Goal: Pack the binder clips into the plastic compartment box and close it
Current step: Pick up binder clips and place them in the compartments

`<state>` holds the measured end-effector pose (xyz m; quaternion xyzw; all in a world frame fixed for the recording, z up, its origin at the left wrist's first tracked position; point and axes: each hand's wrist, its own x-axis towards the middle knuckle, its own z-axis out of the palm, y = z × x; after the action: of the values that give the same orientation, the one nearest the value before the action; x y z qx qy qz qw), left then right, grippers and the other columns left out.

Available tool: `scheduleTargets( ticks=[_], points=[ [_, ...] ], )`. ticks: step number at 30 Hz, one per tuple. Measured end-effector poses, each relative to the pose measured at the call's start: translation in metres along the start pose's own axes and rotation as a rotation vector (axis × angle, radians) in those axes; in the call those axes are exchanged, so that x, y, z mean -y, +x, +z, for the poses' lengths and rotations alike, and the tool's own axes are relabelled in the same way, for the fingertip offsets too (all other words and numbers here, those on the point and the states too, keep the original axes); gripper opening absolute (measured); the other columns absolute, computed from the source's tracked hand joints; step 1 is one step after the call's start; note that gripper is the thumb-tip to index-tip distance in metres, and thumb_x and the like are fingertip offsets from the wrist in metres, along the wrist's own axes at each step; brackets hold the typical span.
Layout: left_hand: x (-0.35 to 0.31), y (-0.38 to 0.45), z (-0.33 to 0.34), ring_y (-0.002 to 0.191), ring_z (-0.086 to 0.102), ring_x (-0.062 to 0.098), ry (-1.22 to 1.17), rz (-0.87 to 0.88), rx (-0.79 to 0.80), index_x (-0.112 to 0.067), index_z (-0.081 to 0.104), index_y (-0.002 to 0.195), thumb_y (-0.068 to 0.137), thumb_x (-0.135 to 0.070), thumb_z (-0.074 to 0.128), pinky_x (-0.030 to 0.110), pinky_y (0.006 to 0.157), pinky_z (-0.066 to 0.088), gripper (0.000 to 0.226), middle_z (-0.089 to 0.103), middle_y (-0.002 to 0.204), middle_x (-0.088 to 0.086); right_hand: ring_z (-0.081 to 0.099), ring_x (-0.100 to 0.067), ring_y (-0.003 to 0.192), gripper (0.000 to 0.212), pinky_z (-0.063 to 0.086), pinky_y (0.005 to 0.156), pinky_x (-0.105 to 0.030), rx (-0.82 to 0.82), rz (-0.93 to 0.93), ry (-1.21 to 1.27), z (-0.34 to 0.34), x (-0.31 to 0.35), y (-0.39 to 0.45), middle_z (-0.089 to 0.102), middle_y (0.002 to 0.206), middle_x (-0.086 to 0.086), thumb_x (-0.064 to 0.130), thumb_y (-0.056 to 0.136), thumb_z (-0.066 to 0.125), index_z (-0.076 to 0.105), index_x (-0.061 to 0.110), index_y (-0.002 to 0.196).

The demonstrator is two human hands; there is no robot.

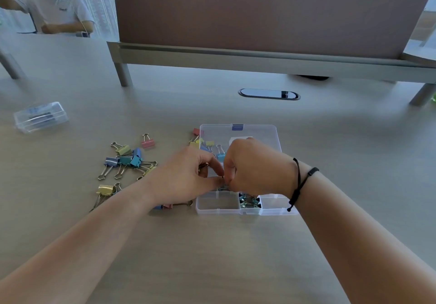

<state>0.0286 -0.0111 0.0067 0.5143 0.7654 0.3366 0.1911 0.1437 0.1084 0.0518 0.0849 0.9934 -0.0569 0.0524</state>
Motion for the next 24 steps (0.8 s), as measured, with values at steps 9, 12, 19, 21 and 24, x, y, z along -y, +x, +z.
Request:
scheduleTargets(
  ticks=[9, 12, 19, 21, 24],
  points=[
    [-0.002, 0.003, 0.006, 0.043, 0.041, 0.003, 0.010, -0.098, -0.036, -0.027, 0.072, 0.083, 0.071, -0.037, 0.086, 0.020, 0.047, 0.031, 0.021, 0.049, 0.046, -0.012, 0.065, -0.025, 0.080, 0.017, 0.055, 0.079, -0.037, 0.006, 0.052, 0.157, 0.004, -0.011, 0.003, 0.071, 0.084, -0.010, 0.021, 0.084, 0.066, 0.076, 0.008, 0.082],
    [-0.003, 0.005, 0.009, 0.044, 0.041, 0.003, 0.025, -0.129, -0.068, -0.026, 0.072, 0.081, 0.068, -0.041, 0.087, 0.021, 0.047, 0.030, 0.025, 0.050, 0.049, -0.010, 0.063, -0.014, 0.068, 0.009, 0.056, 0.072, -0.030, -0.024, 0.068, 0.279, 0.004, -0.012, -0.004, 0.067, 0.067, 0.008, 0.018, 0.083, 0.069, 0.077, 0.018, 0.080],
    [-0.002, 0.006, 0.007, 0.044, 0.042, 0.001, 0.028, -0.142, -0.044, -0.029, 0.070, 0.080, 0.071, -0.040, 0.086, 0.020, 0.048, 0.033, 0.021, 0.053, 0.053, -0.011, 0.048, -0.005, 0.064, 0.023, 0.052, 0.073, -0.023, 0.022, 0.008, 0.144, 0.001, -0.009, -0.020, 0.050, 0.058, 0.014, 0.022, 0.088, 0.057, 0.077, 0.028, 0.097],
    [-0.001, 0.006, 0.006, 0.044, 0.043, 0.000, 0.025, -0.128, -0.036, -0.029, 0.070, 0.081, 0.071, -0.041, 0.086, 0.016, 0.046, 0.032, 0.022, 0.054, 0.053, -0.010, 0.052, -0.010, 0.077, 0.025, 0.052, 0.074, -0.030, 0.072, 0.010, 0.066, 0.001, -0.006, -0.021, 0.055, 0.074, 0.010, 0.027, 0.090, 0.054, 0.075, 0.030, 0.102],
    [-0.001, 0.005, 0.004, 0.044, 0.042, 0.000, -0.007, -0.114, -0.018, -0.027, 0.072, 0.083, 0.075, -0.040, 0.084, 0.012, 0.044, 0.030, 0.020, 0.053, 0.052, -0.010, 0.059, -0.020, 0.088, 0.025, 0.049, 0.069, -0.030, 0.148, 0.026, -0.011, 0.002, -0.003, -0.020, 0.061, 0.090, 0.001, 0.034, 0.091, 0.051, 0.073, 0.026, 0.098]
  ],
)
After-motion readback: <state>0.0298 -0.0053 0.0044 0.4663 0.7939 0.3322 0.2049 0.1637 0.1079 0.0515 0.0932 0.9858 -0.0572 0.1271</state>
